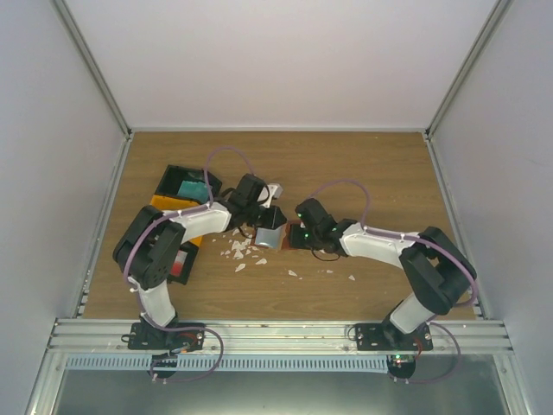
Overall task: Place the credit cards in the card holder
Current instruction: Open the card holder at the center of the board.
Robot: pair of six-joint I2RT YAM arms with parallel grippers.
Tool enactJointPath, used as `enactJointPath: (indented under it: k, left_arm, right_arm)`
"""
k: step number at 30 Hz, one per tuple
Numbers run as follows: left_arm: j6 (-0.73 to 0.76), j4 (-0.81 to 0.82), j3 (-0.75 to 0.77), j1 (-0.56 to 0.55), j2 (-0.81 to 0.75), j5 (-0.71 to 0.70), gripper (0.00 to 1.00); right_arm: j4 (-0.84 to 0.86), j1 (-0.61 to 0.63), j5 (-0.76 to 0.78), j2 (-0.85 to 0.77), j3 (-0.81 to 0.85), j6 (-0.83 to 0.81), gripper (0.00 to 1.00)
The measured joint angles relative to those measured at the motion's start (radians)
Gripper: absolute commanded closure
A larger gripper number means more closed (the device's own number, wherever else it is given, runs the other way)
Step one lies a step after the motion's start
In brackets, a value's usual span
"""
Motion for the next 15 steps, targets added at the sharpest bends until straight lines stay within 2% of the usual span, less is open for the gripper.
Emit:
enactJointPath:
  k: [2,4,7,11,15]
  left_arm:
    - [-0.016,-0.022,-0.017,0.003,-0.029,-0.057,0.68]
    - [-0.028,-0.043,-0.042,0.012,-0.058,-0.099,0.63]
    - [-0.037,-0.07,-0.071,0.026,-0.089,-0.134,0.63]
    - [-0.043,-0.111,-0.089,0.042,-0.093,-0.156,0.71]
    - [-0.045,-0.134,-0.09,0.047,-0.086,-0.166,0.7]
  right_arm:
    - [-0.002,0.0,-0.003,0.025,0.013,-0.004,0.8]
    - [-0.005,0.0,-0.005,0.046,0.023,-0.008,0.74]
    - [-0.014,0.0,-0.005,0.07,0.035,-0.016,0.7]
    - [-0.022,0.0,-0.004,0.101,0.046,-0.017,0.7]
    - [-0.023,0.0,-0.004,0.114,0.048,-0.017,0.7]
